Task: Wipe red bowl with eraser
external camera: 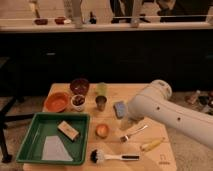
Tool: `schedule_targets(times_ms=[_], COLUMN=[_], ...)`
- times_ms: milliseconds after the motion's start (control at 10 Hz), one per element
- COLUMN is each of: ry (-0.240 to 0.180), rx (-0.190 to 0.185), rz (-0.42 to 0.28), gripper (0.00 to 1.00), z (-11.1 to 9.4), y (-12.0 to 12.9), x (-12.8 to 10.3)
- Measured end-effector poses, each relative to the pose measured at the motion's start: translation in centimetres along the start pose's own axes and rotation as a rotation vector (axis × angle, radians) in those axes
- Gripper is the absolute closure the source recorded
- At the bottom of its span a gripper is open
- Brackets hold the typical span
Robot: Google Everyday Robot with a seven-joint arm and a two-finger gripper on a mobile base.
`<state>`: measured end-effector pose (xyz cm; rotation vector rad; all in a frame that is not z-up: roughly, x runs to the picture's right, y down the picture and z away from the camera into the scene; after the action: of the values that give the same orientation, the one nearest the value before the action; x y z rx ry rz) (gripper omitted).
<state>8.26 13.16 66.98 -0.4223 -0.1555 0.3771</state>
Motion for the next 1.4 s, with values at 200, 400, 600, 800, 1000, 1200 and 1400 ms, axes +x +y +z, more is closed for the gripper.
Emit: schedule_targets(times_ms=[200, 400, 600, 800, 1000, 1200, 1400], ry=[-0.014, -0.028, -0.039, -0.041, -0.050, -0.049, -0.050], rx=[0.000, -0.015, -0.042, -0.061, -0.081, -0.081, -0.083], rz=[-0.012, -0.011, 0.010, 0.025, 0.030, 0.033, 0.030], gripper=[0.26, 0.26, 0.26, 0.26, 0.26, 0.26, 0.26], z=[0.9, 2.5, 4.3, 5.4, 5.8, 5.7, 5.8], y=[1.5, 2.9, 4.0, 4.8, 5.5, 5.4, 5.5], x=[-2.2, -4.7, -7.0, -8.4, -9.1, -9.0, -9.1])
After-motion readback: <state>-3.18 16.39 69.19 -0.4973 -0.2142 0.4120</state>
